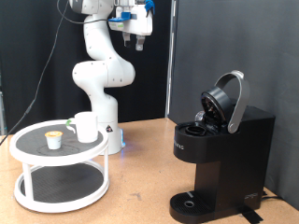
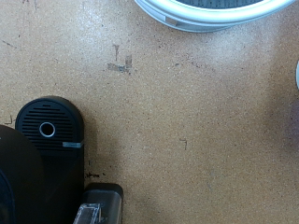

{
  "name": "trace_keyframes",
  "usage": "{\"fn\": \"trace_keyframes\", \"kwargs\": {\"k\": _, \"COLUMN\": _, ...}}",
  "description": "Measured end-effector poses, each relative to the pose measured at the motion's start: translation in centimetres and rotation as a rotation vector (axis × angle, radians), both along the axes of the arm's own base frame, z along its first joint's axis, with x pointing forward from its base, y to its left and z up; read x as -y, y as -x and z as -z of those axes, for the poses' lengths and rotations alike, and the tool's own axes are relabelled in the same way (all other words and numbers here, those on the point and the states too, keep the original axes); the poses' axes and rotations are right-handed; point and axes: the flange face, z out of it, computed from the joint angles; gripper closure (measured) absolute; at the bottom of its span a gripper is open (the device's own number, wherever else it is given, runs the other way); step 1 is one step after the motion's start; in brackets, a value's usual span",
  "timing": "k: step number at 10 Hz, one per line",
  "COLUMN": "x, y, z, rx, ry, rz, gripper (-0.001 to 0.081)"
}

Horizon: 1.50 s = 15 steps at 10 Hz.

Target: Make a cup of coffee with the keurig machine

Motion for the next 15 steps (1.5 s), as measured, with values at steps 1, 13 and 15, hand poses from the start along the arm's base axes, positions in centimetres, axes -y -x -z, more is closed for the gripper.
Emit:
{"fn": "trace_keyframes", "kwargs": {"k": 1, "x": 0.1, "y": 0.0, "z": 0.0, "rx": 0.001, "ry": -0.001, "rz": -0.006, "gripper": 0.0072}}
{"fn": "trace_keyframes", "kwargs": {"k": 13, "x": 11.4, "y": 1.4, "z": 0.7, "rx": 0.010, "ry": -0.062, "rz": 0.032, "gripper": 0.0072}}
{"fn": "trace_keyframes", "kwargs": {"k": 15, "x": 13.7, "y": 1.9, "z": 1.2, "rx": 0.006, "ry": -0.073, "rz": 0.027, "gripper": 0.0072}}
